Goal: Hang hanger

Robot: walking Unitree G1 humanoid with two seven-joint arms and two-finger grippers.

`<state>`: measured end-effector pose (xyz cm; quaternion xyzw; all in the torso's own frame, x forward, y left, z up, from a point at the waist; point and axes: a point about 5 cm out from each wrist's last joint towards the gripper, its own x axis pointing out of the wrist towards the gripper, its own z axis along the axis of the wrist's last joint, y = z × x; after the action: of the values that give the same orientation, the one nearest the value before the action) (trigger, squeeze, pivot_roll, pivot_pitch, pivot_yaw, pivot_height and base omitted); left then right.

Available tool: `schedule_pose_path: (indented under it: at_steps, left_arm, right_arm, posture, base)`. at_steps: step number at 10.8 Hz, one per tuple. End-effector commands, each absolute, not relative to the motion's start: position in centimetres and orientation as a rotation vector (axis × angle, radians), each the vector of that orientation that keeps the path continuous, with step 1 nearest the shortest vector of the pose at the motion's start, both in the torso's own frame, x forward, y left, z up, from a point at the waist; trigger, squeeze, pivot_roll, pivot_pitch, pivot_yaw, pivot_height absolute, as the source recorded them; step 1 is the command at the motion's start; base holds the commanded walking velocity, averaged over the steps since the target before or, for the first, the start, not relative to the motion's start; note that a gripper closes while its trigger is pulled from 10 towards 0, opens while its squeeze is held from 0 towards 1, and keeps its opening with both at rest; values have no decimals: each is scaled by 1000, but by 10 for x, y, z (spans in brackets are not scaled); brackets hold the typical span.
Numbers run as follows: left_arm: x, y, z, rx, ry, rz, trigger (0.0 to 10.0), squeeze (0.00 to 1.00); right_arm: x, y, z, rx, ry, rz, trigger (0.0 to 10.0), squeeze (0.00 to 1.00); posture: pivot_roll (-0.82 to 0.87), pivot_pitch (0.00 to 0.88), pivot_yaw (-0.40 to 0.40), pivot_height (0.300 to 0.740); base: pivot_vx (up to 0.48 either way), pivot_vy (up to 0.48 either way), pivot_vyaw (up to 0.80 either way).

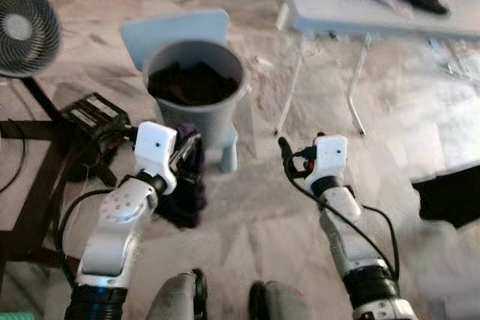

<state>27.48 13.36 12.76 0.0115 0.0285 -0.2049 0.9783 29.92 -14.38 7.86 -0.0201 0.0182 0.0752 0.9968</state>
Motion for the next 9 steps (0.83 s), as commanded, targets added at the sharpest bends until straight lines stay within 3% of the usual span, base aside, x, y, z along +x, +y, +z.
schedule_pose_path:
  at_steps: [1,6,9]
  left_arm:
    - [275,130,133,25,20,-434,10000,0]
    - [276,131,134,24,15,-433,10000,0]
    - [277,131,134,29,14,-431,10000,0]
  right_arm:
    - [299,-147,78,-42,39,141,10000,0]
    - [301,-146,79,-40,38,138,10000,0]
    - [302,-146,79,-42,36,140,10000,0]
  posture:
    - [23,124,-91,740]
    - [21,136,-88,740]
    - [21,136,-88,740]
  base:
    - [341,0,0]
    - [425,0,-719]
    - [441,0,-163]
